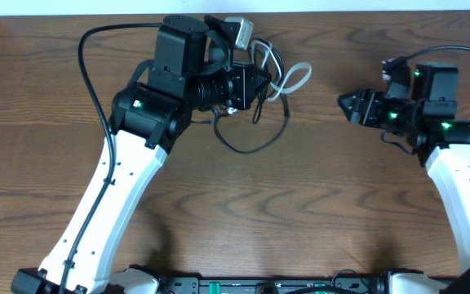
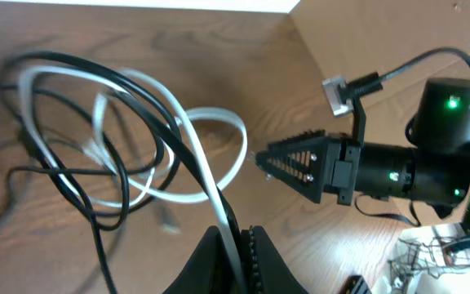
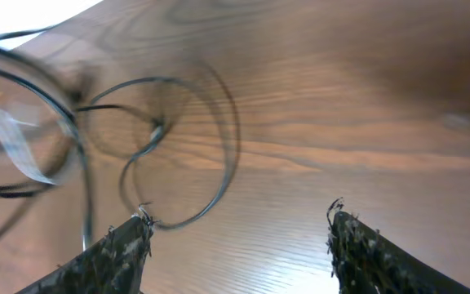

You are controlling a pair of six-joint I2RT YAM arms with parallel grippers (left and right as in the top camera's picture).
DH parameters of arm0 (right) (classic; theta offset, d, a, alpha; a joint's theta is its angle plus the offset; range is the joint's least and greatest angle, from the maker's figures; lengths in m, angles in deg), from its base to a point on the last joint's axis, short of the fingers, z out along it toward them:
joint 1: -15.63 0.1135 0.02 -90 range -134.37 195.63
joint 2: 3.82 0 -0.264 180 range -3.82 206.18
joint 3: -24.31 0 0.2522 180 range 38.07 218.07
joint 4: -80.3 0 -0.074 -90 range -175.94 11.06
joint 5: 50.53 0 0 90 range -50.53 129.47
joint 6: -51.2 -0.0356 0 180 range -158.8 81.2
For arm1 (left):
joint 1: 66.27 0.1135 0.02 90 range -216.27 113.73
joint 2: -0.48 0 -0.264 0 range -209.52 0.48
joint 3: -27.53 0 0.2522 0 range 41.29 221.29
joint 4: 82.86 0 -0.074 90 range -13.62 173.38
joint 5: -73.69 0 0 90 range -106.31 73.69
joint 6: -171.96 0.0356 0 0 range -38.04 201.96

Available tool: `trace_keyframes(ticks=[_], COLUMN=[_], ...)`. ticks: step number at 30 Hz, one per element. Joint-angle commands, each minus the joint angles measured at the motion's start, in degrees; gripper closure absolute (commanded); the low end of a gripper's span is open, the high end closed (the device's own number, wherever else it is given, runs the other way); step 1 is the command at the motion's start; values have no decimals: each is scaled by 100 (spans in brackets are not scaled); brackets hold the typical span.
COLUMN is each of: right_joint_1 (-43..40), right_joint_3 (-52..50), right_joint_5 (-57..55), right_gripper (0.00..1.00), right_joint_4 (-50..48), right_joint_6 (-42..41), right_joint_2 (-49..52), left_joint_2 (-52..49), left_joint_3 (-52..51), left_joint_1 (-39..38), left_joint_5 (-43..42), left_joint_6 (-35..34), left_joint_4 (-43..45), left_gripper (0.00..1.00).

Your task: Untangle cables

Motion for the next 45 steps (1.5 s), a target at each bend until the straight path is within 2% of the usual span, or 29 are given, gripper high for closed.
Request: trace_keyframes(ticks=[1, 12, 17, 20, 38, 45], right_joint_1=[251, 918, 916, 916, 916, 916], right_joint_3=[70, 70, 70, 70, 70, 70], right_joint_5=[782, 901, 896, 898, 743, 743], right_gripper=[31, 29, 29, 29, 30, 31], right_joint_4=[-227, -614, -616, -614, -422, -343], right_joint_6=[337, 494, 494, 494, 494, 494], right_joint_2=[22, 33, 48, 48, 48, 50], left_joint_2=[-153, -177, -177, -177, -179, -295], left_joint_3=[-11, -11, -11, -11, -11, -13], left_joint_1=[-2, -2, -2, -2, -2, -2], left_joint_5=[-74, -76, -76, -74, 149, 402], left_joint_6=[-31, -35, -35, -33, -35, -234], left_joint_4=[-85, -103, -109, -122, -326, -555], left_gripper=[93, 92, 88, 92, 93, 92])
